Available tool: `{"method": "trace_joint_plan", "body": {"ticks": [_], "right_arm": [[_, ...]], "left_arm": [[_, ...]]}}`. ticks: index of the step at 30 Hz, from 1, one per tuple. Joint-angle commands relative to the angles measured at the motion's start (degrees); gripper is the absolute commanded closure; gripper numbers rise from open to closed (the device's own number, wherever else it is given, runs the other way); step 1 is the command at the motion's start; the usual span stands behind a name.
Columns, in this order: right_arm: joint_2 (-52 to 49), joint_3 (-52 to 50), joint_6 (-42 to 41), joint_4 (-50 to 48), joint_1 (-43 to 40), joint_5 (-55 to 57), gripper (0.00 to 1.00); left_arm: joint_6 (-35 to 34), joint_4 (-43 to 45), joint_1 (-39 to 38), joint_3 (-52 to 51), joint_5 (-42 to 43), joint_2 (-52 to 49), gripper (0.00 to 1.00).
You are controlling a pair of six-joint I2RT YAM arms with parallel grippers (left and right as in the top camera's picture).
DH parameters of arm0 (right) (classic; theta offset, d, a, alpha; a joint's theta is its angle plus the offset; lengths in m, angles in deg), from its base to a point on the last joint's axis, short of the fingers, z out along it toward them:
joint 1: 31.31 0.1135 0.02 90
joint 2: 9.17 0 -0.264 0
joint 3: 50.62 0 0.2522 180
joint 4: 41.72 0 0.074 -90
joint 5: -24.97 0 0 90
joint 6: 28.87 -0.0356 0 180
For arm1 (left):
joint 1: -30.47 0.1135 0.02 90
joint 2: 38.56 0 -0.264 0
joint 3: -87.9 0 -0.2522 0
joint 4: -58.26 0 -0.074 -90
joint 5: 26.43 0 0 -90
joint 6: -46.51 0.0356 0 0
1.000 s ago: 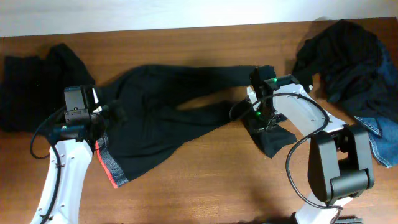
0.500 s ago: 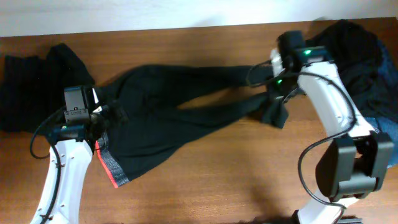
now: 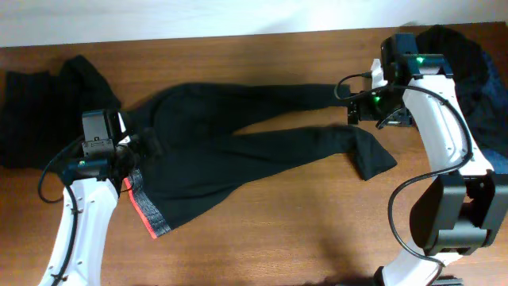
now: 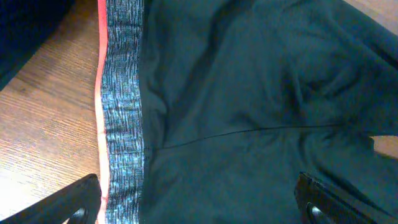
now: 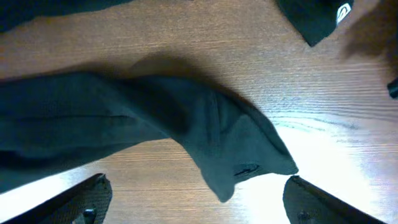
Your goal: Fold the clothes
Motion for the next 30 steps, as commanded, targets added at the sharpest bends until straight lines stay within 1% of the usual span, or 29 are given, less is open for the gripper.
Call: {"method": "trace_joint_plan", "body": {"ticks": [1, 3, 6, 8, 12, 18, 25, 28, 29, 30], "right_arm": [[0.4, 0.3, -0.8, 0.7, -0.3, -0.8, 0.07], [0.4, 0.3, -0.8, 2.1, -0.3, -0.8, 0.10], [0.4, 0.1, -0.8, 4.9, -0.2, -0.8, 0.21], [0.4, -1.0, -0.8, 6.6, -0.2, -0.8, 0.25], [0.4, -7.6, -1.8, 6.3, -0.2, -1.2, 0.32], [0.4, -18.4, -4.9, -0.7, -0.3, -0.5, 0.35], [0.4, -23.0, -5.9, -10.7, -0.3, 2.1, 0.36], [0.4, -23.5, -5.9, -14.0, -0.3, 3.8, 0.41], [0.4, -23.5, -5.9, -14.8, -0.3, 4.5, 0.44], [0.4, -23.5, -5.9, -15.8, -0.3, 5.6, 0.50]], "left_arm": [[0.2, -0.6, 0.2, 0.0, -0.4, 0.9, 0.01], [0.3, -0.9, 0.2, 0.0, -0.4, 0.9, 0.01], [0.3, -1.0, 0.2, 0.0, -0.6, 0.9, 0.01], [0.3, -1.1, 0.2, 0.0, -0.7, 0.9, 0.01], [0.3, -1.1, 0.2, 0.0, -1.5, 0.9, 0.01], [0.3, -1.1, 0.2, 0.0, -3.2, 0.9, 0.01], [0.3, -1.0, 0.2, 0.0, -3.4, 0.9, 0.01], [0.3, -1.0, 0.2, 0.0, -3.4, 0.9, 0.01], [0.3, -1.0, 0.2, 0.0, -3.4, 0.9, 0.01], [0.3, -1.0, 0.2, 0.0, -3.4, 0.8, 0.01]]}}
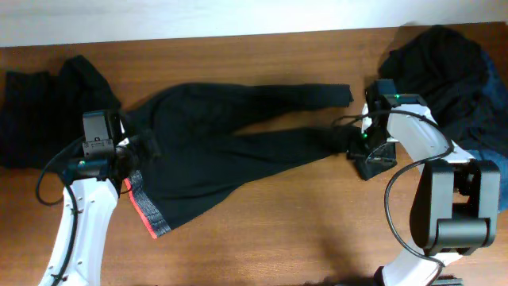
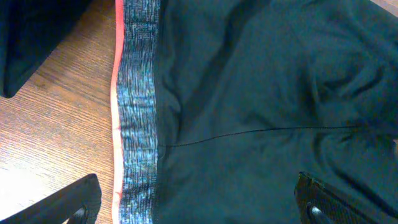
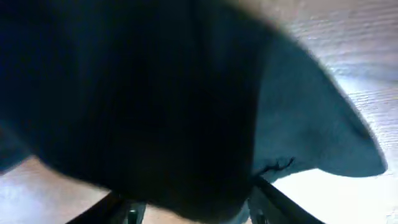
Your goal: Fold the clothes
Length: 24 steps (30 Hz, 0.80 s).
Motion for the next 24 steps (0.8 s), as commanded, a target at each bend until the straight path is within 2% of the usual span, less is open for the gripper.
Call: {"method": "trace_joint_plan", "body": {"ticks": [1, 2, 4, 5, 6, 10, 15, 20, 24], "right_arm": [[0.4, -0.6, -0.6, -1.9, -0.3, 4.3, 0.56], [0.4, -0.6, -0.6, -2.3, -0.3, 4.5, 0.68], [0.4, -0.5, -0.6, -2.6, -0.3, 4.4, 0.87], [0.4, -0.5, -0.6, -2.7, -0.3, 4.4, 0.95], [0.4, -0.4, -0.6, -2.8, -0.3, 4.4, 0.97], [0.8, 1.5, -0.6, -0.9, -0.3, 4.4, 0.96], [0.9, 9.8, -0.4, 6.6, -0.3, 6.0, 0.96], [0.9, 19.3, 5.6, 12.9, -0.3, 7.7, 0.96], [0.9, 21.7, 8.8, 12.6, -0.3, 12.2, 0.96]], "left_arm": [[0.3, 0.1, 0.2, 0.0, -0.8, 0.8, 0.01], [0.3, 0.1, 0.2, 0.0, -0.8, 0.8, 0.01], [0.3, 0.1, 0.2, 0.0, -0.8, 0.8, 0.01], [0.3, 0.1, 0.2, 0.0, -0.8, 0.8, 0.01], [0.3, 0.1, 0.2, 0.0, -0.8, 0.8, 0.01], [0.3, 0.1, 0.2, 0.0, -0.8, 0.8, 0.01], [0.3, -0.1, 0.2, 0.0, -0.8, 0.8, 0.01], [0.3, -0.1, 0.2, 0.0, -0.8, 0.8, 0.01], [0.3, -0.1, 0.2, 0.0, -0.8, 0.8, 0.01]]}}
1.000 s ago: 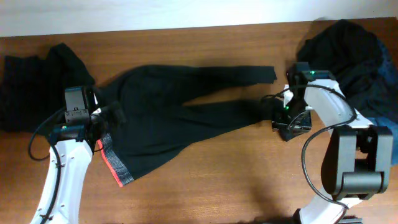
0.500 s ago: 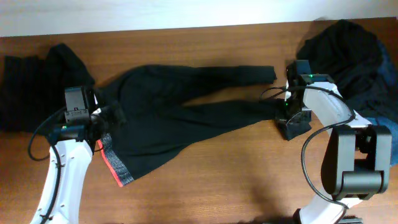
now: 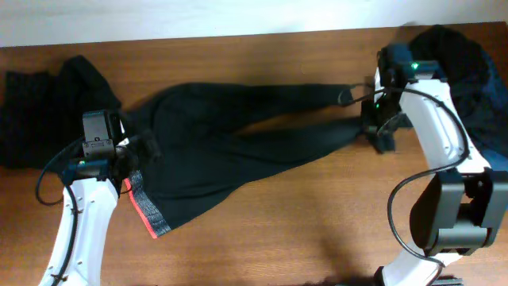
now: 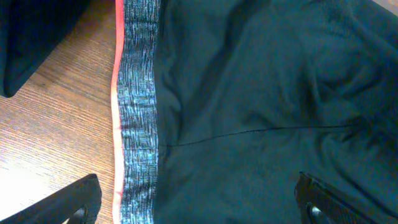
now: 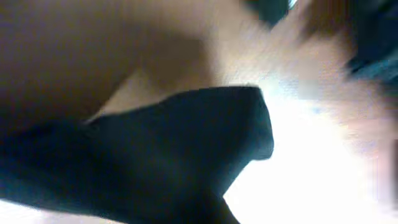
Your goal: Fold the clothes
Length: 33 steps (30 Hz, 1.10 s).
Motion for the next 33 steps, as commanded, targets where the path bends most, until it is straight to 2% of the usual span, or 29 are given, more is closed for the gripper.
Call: {"method": "trace_joint_plan", "body": {"ticks": [1, 3, 4, 6, 7, 9, 12, 16, 21, 29, 33], "right_arm": [[0.7, 1.5, 5.8, -0.7, -0.3, 5.8, 0.96], [0.4, 1.0, 7.7, -1.9, -0.3, 7.5, 0.96], [0.2, 1.0, 7.8, -2.6, -0.4, 8.7, 0.88], [-0.4, 1.0, 7.8, -4.2, -0.7, 10.1, 0.77], [-0.7, 1.0, 7.7, -5.4, -1.1, 10.5, 0.69], [-1.2, 1.0, 7.5, -7.5, -1.8, 10.5, 0.46], [-1.9, 1.0, 4.9, -10.1, -3.3, 10.5, 0.20], [-2.0, 1.0, 1.7, -8.7, -4.5, 6.6, 0.00], [-2.0, 1.1, 1.7, -0.1, -4.7, -9.5, 0.01], [-2.3, -0.2, 1.7, 2.0, -4.6, -12.3, 0.01], [-2.3, -0.6, 1.8, 2.3, -3.3, -13.6, 0.06]], "left_arm": [[0.3, 0.0, 0.2, 0.0, -0.8, 0.8, 0.01], [0.3, 0.0, 0.2, 0.0, -0.8, 0.8, 0.01], [0.3, 0.0, 0.2, 0.0, -0.8, 0.8, 0.01], [0.3, 0.0, 0.2, 0.0, -0.8, 0.8, 0.01], [0.3, 0.0, 0.2, 0.0, -0.8, 0.8, 0.01], [0.3, 0.0, 0.2, 0.0, -0.8, 0.8, 0.01], [0.3, -0.2, 0.2, 0.0, -0.8, 0.8, 0.01], [0.3, -0.5, 0.2, 0.0, -0.8, 0.8, 0.01], [0.3, -0.9, 0.2, 0.0, -0.7, 0.8, 0.01], [0.3, -1.2, 0.2, 0.0, -0.7, 0.8, 0.01], [0.3, -2.2, 0.2, -0.1, -0.3, 0.5, 0.01]]}}
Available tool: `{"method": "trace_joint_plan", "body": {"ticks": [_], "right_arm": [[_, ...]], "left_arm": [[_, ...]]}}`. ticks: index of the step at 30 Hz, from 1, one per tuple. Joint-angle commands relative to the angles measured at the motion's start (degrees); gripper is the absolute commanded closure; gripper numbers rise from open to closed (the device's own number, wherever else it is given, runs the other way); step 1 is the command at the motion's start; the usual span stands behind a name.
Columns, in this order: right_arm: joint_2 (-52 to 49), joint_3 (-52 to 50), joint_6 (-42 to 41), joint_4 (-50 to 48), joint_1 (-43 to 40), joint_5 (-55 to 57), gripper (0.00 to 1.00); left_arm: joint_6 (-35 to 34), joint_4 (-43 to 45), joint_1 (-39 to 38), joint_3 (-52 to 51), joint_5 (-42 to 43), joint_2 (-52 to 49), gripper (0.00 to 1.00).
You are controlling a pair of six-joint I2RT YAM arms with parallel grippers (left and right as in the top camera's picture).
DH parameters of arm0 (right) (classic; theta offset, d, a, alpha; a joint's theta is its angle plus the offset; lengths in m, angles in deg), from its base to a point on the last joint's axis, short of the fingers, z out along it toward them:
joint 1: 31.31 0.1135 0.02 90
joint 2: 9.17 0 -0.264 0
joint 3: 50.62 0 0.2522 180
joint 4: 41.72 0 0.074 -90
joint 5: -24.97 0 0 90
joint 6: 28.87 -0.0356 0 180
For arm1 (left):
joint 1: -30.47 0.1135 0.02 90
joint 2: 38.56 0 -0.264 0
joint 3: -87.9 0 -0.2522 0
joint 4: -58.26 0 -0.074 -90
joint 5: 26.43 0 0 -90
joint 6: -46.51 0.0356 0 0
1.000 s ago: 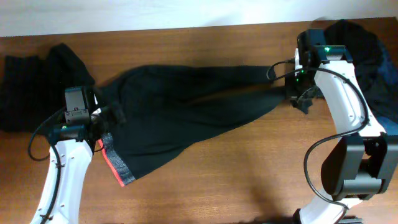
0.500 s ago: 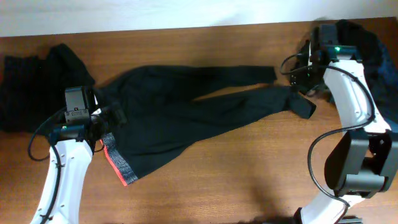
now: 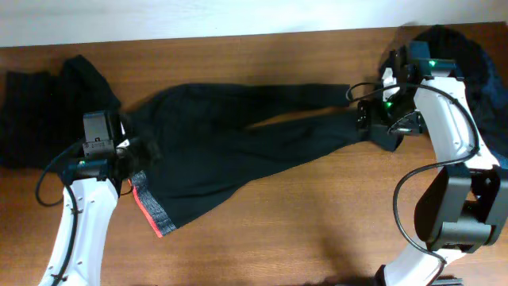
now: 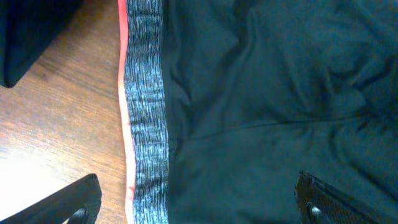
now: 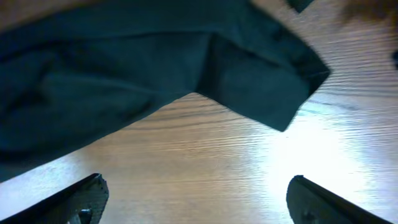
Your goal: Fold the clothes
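Observation:
Black leggings [image 3: 238, 135] lie spread on the wooden table [image 3: 302, 230], with a grey waistband edged in red [image 3: 152, 213] at the front left. Both legs run to the right. The lower leg's cuff [image 5: 267, 81] lies flat beside the upper leg's end [image 3: 337, 93]. My right gripper [image 5: 199, 199] hangs open just in front of that cuff, with only bare wood between its fingers [image 5: 74, 199]. My left gripper [image 4: 199, 205] stands open over the waistband [image 4: 146, 124] and the seat of the leggings [image 4: 267, 106], holding nothing.
A heap of black clothing [image 3: 44, 103] lies at the back left, close to my left arm. Another dark pile [image 3: 464, 59] sits at the back right corner behind my right arm. Bare wood runs along the table's front.
My right gripper was shut on the lower leg's cuff and held it up. Now it is open and the cuff lies flat, the leg drawn straight. The waistband shifted slightly.
At first my right gripper hung open above the lower leg, whose end was kinked toward the front right. Then it was down on that end. Then it held the cuff raised further back. Now the cuff is let go and the leg lies straight. My left gripper stayed open.

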Motion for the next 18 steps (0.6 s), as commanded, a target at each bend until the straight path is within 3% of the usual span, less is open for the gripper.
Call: {"method": "trace_joint_plan", "body": {"ticks": [1, 6, 12, 15, 17, 18], "right_arm": [[-0.8, -0.7, -0.5, 0.0, 1.7, -2.4, 0.06], [-0.8, -0.7, -0.1, -1.9, 2.8, -2.4, 0.06], [-0.8, -0.7, -0.1, -3.2, 2.8, -2.4, 0.06], [-0.8, -0.7, -0.1, -3.2, 2.8, -2.4, 0.06], [-0.8, -0.7, 0.4, -3.2, 2.8, -2.4, 0.06], [-0.8, -0.7, 0.8, -3.2, 2.8, -2.4, 0.07]], "left_arm": [[0.3, -1.2, 0.1, -0.1, -0.1, 0.3, 0.01], [0.3, -4.9, 0.1, -0.3, 3.5, -1.9, 0.01], [0.3, -5.9, 0.1, -0.3, 6.8, -6.5, 0.11], [0.3, -5.2, 0.1, -0.3, 7.2, -9.9, 0.38], [0.3, -4.5, 0.1, -0.3, 7.1, -12.1, 0.66], [0.3, -4.2, 0.1, -0.3, 7.1, -13.1, 0.73]]}}
